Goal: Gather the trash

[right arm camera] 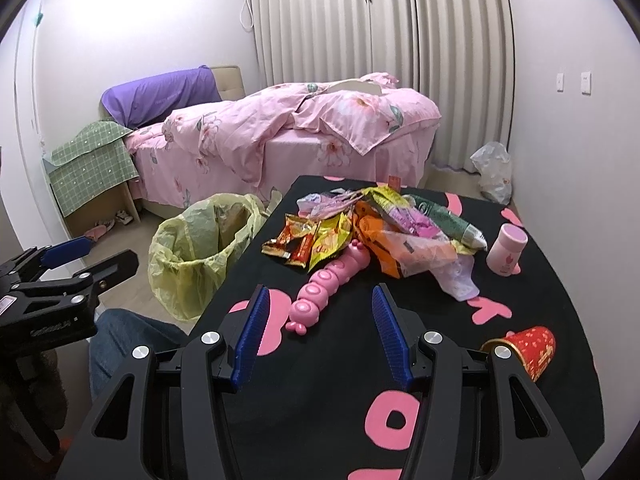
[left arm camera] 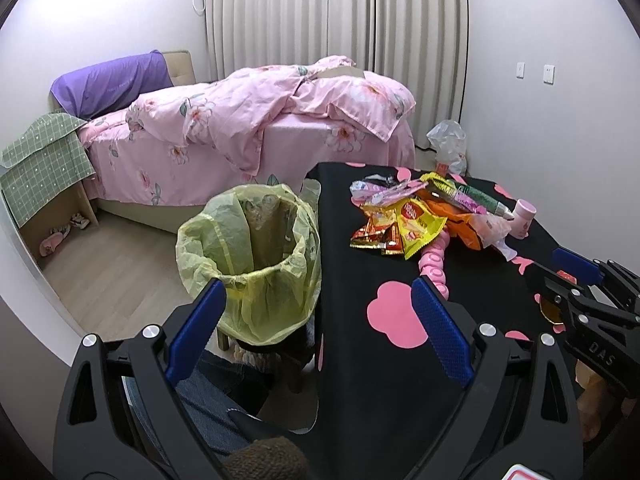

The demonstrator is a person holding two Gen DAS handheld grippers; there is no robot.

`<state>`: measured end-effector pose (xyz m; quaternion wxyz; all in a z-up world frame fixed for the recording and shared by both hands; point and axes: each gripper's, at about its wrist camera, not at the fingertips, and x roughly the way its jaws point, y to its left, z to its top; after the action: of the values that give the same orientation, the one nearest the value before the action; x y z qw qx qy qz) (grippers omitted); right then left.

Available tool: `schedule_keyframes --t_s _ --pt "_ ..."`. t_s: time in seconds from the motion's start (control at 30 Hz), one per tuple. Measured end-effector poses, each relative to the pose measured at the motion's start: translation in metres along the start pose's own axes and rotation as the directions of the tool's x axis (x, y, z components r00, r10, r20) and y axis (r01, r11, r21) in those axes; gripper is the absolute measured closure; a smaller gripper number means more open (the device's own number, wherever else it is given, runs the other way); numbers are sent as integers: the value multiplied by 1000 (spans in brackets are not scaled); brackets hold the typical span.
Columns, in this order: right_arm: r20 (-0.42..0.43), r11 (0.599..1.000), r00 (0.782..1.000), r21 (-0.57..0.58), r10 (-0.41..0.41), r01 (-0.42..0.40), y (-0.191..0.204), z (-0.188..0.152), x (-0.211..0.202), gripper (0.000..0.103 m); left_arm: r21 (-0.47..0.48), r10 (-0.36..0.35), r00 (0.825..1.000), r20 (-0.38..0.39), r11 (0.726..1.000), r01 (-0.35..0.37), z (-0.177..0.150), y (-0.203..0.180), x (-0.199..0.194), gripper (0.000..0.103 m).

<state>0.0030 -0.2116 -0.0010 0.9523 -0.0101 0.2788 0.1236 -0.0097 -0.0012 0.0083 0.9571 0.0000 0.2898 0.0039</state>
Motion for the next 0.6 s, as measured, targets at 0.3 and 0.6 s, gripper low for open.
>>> schedule_keyframes --t_s 0.3,0.6 --pt "8 1000 1000 -1 13 -13 2 -1 0 52 -2 20 1000 12 1000 -19 2 5 -4 14" --pt "8 1000 1000 -12 15 -15 5 -3 1 52 -8 27 1000 4 1000 -26 1 6 -3 14"
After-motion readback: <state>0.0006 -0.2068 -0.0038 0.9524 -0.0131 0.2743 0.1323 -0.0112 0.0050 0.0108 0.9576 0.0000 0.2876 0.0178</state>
